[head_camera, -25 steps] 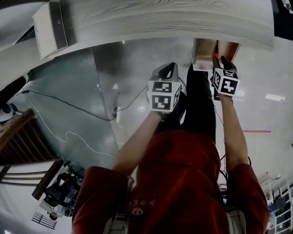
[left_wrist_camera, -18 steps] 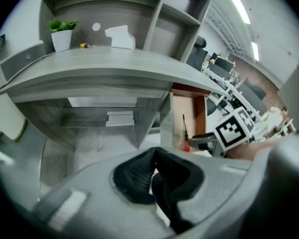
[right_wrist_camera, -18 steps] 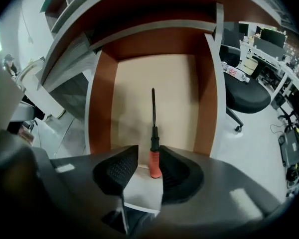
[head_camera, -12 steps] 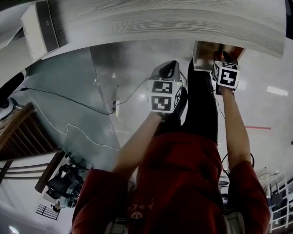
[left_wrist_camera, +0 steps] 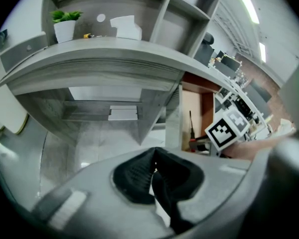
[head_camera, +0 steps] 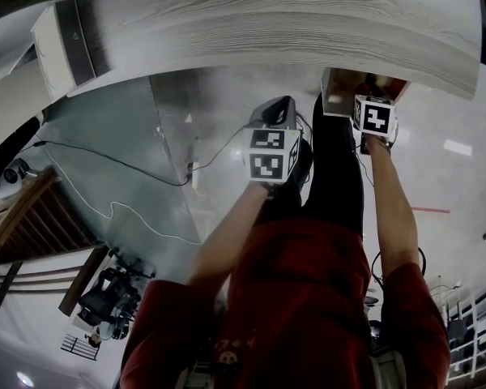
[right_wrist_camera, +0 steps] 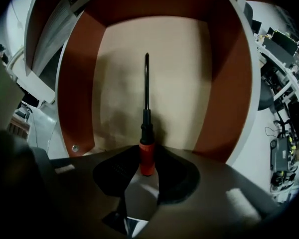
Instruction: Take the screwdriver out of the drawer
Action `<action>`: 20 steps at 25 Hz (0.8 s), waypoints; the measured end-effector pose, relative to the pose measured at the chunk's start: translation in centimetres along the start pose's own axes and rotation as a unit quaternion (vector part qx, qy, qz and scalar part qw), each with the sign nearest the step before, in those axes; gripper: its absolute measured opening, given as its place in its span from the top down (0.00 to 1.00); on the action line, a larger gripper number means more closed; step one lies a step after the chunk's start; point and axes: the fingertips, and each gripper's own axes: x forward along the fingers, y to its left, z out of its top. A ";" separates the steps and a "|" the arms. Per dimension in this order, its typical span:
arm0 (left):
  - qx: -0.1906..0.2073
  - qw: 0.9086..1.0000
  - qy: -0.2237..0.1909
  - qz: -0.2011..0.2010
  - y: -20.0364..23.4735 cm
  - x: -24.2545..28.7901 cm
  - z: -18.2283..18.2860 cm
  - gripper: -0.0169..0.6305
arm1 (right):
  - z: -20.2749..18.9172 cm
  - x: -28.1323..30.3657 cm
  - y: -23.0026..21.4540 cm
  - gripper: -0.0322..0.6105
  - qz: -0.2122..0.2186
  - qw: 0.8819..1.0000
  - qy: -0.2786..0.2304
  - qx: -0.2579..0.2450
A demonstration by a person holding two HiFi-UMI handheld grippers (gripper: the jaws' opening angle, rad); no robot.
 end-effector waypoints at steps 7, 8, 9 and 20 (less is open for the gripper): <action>0.003 1.000 0.004 -0.004 -0.4 -0.3 -0.3 0.98 | 0.2 -0.5 0.3 0.80 0.004 1.000 -0.003 -0.001; 0.004 1.000 0.004 -0.005 -0.5 -0.4 -0.3 0.98 | 0.2 -0.7 0.4 0.80 0.005 1.000 -0.001 -0.002; 0.006 1.000 0.003 -0.006 -0.6 -0.4 -0.3 0.98 | -0.1 -0.8 0.5 0.80 0.006 1.000 0.003 0.000; 0.018 1.000 -0.018 -0.007 -1.0 -3.5 0.5 0.98 | -0.3 -4.8 1.6 0.80 0.005 1.000 -0.022 -0.014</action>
